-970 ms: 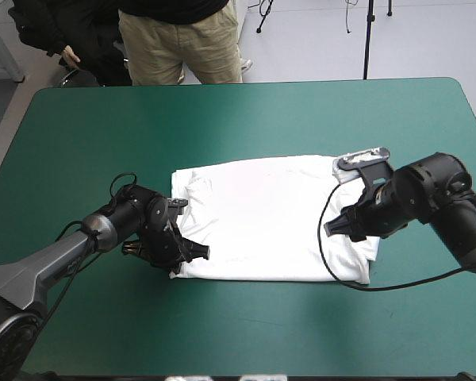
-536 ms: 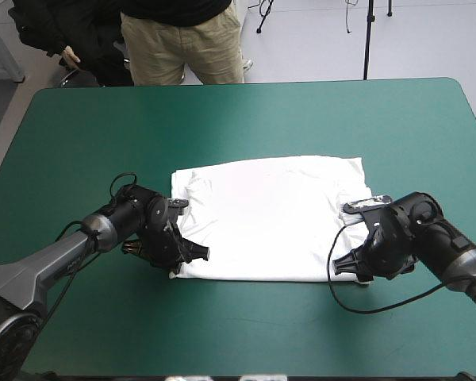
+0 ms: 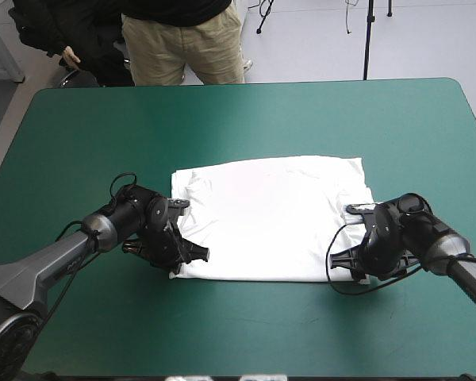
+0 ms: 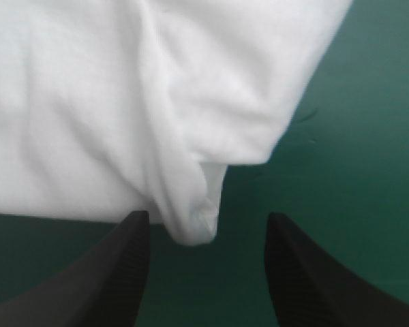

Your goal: Fold the cloth

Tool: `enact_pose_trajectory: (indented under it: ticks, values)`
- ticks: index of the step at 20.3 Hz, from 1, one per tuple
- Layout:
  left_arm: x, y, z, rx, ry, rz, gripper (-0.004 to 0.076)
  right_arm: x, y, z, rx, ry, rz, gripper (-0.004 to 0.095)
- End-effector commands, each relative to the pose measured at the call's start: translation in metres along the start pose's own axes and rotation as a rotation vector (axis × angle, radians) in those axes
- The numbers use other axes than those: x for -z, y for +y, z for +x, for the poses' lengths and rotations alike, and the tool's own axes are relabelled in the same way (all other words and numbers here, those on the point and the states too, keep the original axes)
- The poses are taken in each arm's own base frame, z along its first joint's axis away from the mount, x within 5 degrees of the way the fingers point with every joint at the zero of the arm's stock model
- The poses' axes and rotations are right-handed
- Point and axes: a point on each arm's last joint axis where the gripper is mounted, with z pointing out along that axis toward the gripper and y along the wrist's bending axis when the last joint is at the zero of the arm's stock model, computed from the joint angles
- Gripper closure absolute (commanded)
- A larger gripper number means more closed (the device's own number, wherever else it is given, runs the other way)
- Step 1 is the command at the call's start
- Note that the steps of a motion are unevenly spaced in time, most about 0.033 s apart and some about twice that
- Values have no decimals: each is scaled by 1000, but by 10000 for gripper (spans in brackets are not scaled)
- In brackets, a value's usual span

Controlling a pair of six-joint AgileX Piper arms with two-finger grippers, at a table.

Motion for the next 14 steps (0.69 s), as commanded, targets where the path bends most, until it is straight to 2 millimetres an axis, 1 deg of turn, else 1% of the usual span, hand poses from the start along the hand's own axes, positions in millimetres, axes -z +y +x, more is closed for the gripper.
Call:
enact_pose_trajectory:
  ticks: [1, 4, 6, 7, 8, 10, 11, 13, 14]
  values:
    - [-5, 6, -1, -38, -1, -61, 736, -1, 1, -9, 9, -21, -14, 418]
    - [-5, 6, -1, -38, -1, -61, 736, -21, 3, -15, 9, 46, 1, 429]
    - [-5, 6, -1, -38, -1, -61, 736, -31, 5, -17, 3, 89, -4, 478]
    - [-5, 6, -1, -38, -1, -61, 736, -35, 7, -17, 2, 108, -15, 524]
    - [-5, 6, -1, -42, -1, -61, 736, -36, 8, -17, 2, 115, -23, 596]
    - [-3, 6, -1, -49, -8, -61, 736, -37, 8, -16, -2, 128, -28, 838]
    - [2, 5, -2, -49, -26, -57, 736, -35, 8, -15, -6, 132, -27, 920]
    - [19, 3, -6, -52, -91, -38, 736, -29, 8, -14, -11, 112, -33, 926]
    - [25, 2, -7, -55, -109, -37, 736, -26, 8, -14, -14, 99, -36, 926]
